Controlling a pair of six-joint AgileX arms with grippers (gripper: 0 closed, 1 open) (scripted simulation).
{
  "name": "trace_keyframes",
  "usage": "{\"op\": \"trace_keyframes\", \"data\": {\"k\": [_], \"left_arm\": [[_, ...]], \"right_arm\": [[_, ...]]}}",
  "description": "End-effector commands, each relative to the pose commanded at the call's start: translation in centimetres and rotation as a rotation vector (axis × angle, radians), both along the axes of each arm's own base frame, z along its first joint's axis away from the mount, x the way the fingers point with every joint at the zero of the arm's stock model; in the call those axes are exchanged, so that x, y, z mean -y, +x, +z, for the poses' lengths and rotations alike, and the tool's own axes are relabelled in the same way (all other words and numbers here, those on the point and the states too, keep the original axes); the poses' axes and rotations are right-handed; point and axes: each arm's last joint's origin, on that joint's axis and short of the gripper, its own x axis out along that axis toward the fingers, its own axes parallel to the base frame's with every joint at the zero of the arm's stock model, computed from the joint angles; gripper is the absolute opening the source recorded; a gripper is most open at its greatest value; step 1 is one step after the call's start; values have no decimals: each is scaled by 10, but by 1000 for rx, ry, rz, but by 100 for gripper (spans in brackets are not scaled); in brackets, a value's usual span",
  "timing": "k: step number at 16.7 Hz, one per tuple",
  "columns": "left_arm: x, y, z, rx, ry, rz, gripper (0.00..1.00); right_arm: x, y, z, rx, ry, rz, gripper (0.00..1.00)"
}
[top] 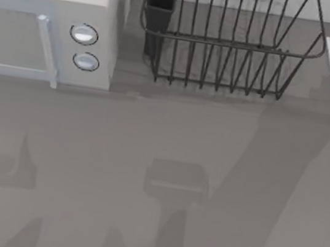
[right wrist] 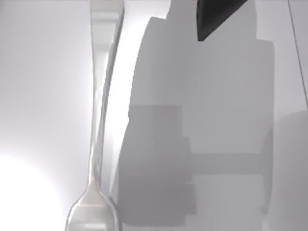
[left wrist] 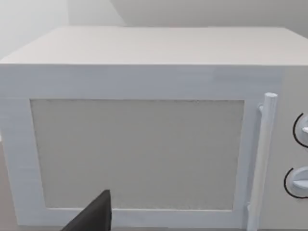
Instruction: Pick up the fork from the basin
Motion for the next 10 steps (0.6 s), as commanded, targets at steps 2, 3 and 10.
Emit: {"op": "trace_keyframes", "data": {"k": [2, 3, 10], "left_arm": [[0, 0, 0, 0, 0, 0, 100], [0, 0, 0, 0, 0, 0, 100], [0, 0, 0, 0, 0, 0, 100]], "right_arm": [[1, 3, -27, 0, 0, -1, 100], [2, 4, -43, 7, -2, -1, 100], [2, -2, -132, 6, -2, -4, 100]]}}
